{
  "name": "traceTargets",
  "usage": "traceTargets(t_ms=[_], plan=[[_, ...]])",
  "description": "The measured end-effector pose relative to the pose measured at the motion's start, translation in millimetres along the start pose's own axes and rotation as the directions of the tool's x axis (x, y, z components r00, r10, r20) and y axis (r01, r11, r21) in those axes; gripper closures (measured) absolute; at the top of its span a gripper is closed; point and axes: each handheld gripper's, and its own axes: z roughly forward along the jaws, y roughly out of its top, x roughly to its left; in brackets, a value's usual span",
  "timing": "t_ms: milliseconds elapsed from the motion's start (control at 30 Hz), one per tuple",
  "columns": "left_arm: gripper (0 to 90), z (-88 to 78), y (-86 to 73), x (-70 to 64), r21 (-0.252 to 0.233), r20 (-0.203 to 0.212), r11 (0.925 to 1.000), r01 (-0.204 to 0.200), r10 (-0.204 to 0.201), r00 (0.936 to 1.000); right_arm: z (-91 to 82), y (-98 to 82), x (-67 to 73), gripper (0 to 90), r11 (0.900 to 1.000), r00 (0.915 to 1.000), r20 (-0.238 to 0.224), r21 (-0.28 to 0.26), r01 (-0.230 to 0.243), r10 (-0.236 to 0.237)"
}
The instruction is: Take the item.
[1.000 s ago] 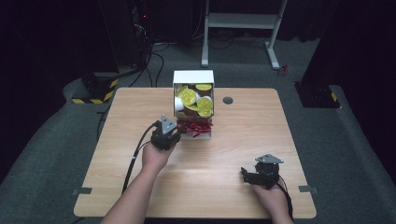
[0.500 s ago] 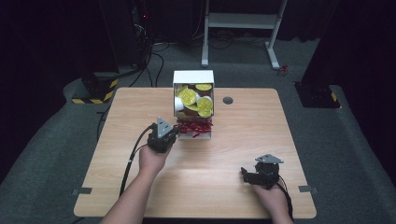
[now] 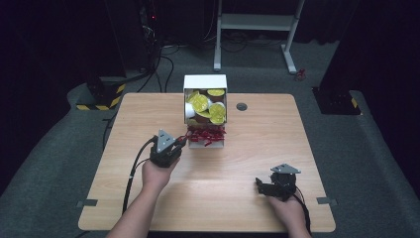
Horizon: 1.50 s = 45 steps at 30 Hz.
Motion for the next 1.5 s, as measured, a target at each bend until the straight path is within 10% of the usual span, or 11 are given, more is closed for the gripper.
traceTargets(t_ms=[1500], plan=[[86.0,-43.5,3.5,12.3,-0.13,0.059,0.9866,0.099,-0.092,0.994,0.3,0.0,0.0,9.6,1.0,1.0,0.003,-0.003,0.001,-0.001]])
